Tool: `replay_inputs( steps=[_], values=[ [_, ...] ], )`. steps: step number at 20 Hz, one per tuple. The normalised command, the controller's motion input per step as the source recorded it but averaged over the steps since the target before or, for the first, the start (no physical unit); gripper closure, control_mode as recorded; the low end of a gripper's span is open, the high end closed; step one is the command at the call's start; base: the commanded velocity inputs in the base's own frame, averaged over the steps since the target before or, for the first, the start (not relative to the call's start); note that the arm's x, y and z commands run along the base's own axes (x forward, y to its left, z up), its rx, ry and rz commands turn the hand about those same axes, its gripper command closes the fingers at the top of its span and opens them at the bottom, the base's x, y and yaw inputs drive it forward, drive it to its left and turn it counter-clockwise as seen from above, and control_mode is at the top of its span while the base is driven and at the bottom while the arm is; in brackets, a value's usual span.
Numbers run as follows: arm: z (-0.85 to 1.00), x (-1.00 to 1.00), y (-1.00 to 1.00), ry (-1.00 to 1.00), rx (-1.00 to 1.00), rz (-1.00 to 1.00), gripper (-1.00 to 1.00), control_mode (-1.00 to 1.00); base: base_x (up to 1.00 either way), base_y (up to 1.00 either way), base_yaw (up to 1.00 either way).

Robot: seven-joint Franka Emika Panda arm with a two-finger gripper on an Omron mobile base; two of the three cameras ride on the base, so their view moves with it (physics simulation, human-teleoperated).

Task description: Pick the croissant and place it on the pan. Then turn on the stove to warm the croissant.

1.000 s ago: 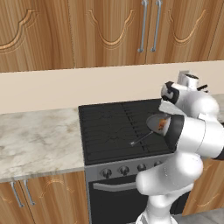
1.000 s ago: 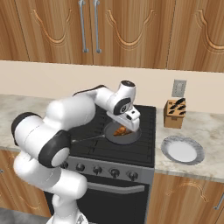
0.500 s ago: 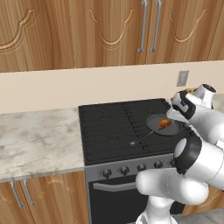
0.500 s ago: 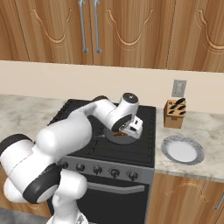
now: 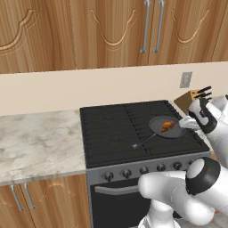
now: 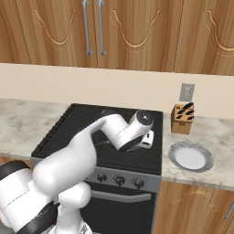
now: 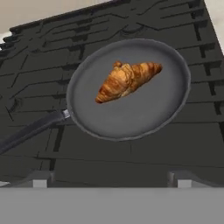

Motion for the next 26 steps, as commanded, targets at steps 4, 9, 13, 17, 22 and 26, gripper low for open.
replay_inputs(
  steps=[4, 9, 13, 17, 22, 26],
  values=[
    [0.0, -0.42, -0.22, -0.19, 0.0, 0.18, -1.0, -1.0, 0.0, 0.0, 0.0],
    [0.0, -0.47, -0.23, -0.29, 0.0, 0.17, -1.0, -1.0, 0.0, 0.0, 0.0],
    [0.0, -0.5, -0.19, -0.31, 0.0, 0.16, -1.0, -1.0, 0.0, 0.0, 0.0],
    [0.0, -0.42, -0.06, -0.3, 0.0, 0.13, -1.0, -1.0, 0.0, 0.0, 0.0],
    [-0.07, -0.18, 0.0, -0.27, 0.0, 0.04, -1.0, -1.0, 0.0, 0.0, 0.0],
    [-0.22, 0.0, 0.0, -0.25, 0.0, 0.0, -1.0, -1.0, 0.0, 0.0, 0.0]
  ],
)
